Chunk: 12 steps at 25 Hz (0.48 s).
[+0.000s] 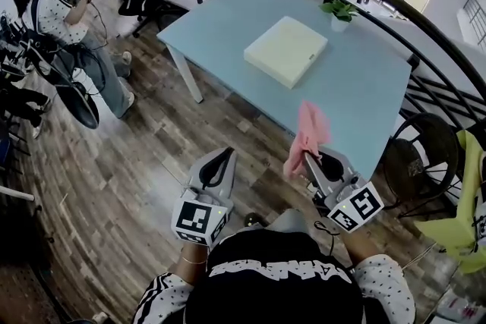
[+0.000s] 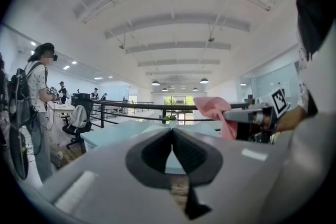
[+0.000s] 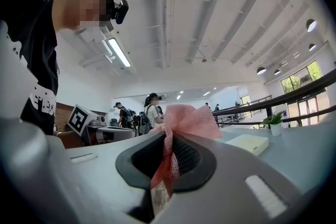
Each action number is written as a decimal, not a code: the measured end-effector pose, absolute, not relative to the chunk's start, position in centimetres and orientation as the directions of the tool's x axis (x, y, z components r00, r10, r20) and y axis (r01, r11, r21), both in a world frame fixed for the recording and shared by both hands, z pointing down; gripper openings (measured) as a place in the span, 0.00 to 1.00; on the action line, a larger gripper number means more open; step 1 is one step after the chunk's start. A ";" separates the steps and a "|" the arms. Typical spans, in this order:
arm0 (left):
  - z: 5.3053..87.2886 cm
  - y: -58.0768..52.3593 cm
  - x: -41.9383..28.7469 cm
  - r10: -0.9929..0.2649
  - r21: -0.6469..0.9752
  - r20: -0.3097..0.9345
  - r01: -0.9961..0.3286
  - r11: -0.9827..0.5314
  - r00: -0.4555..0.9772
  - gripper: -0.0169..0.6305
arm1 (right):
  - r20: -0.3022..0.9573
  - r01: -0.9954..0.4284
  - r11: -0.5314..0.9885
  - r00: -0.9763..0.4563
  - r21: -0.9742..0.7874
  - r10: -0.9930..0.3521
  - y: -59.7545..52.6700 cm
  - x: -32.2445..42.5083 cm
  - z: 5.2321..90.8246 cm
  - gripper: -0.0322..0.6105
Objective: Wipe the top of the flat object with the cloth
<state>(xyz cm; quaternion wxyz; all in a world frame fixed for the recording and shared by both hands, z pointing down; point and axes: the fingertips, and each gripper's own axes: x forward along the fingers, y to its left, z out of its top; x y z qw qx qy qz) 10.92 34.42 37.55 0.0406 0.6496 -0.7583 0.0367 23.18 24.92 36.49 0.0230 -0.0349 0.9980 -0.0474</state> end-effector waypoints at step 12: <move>38.1 30.7 4.3 -0.982 -0.004 0.107 -0.988 0.157 -0.156 0.03 | -0.053 -0.103 0.990 -0.993 -0.097 -0.109 19.5 16.8 37.3 0.09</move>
